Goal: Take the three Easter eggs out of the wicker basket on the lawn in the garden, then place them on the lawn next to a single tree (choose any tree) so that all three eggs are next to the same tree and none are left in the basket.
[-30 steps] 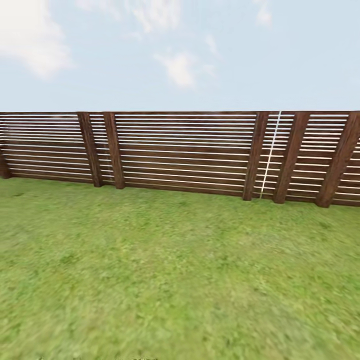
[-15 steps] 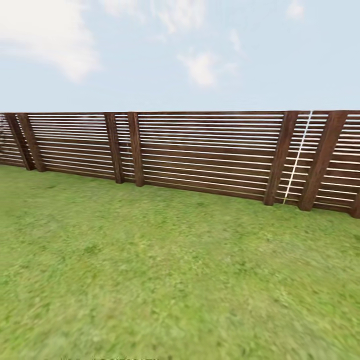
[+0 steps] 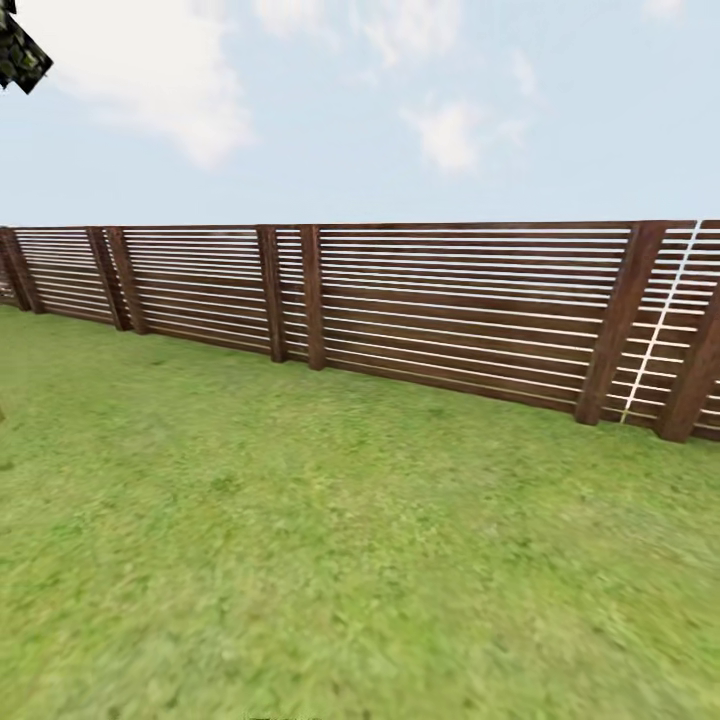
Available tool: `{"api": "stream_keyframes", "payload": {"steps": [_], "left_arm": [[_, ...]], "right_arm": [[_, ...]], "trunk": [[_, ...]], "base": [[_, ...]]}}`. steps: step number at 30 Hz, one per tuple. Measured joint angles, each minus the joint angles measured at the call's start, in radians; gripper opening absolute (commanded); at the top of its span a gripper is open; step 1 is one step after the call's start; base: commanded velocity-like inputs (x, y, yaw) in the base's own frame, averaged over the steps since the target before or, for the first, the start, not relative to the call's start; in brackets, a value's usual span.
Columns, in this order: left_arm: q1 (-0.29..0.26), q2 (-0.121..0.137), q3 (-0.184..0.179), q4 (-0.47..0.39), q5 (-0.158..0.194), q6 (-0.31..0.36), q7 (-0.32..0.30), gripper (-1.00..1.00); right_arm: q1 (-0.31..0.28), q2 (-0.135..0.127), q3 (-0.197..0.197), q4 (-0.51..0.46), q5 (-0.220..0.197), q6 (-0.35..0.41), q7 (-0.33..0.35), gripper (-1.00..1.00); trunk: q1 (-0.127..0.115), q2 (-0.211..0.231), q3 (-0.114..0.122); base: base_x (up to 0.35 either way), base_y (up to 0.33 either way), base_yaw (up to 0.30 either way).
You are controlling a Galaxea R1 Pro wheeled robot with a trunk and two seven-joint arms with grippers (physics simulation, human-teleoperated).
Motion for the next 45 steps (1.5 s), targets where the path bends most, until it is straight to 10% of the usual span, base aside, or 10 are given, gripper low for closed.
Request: {"api": "stream_keyframes", "payload": {"steps": [45], "left_arm": [[0.000,0.003,-0.001,0.000,0.000,0.001,-0.001,1.00]], "right_arm": [[0.000,0.000,0.000,0.000,0.000,0.000,0.000,1.00]], "trunk": [[-0.001,0.000,0.000]], "base": [[0.076,0.000,0.264]]}}
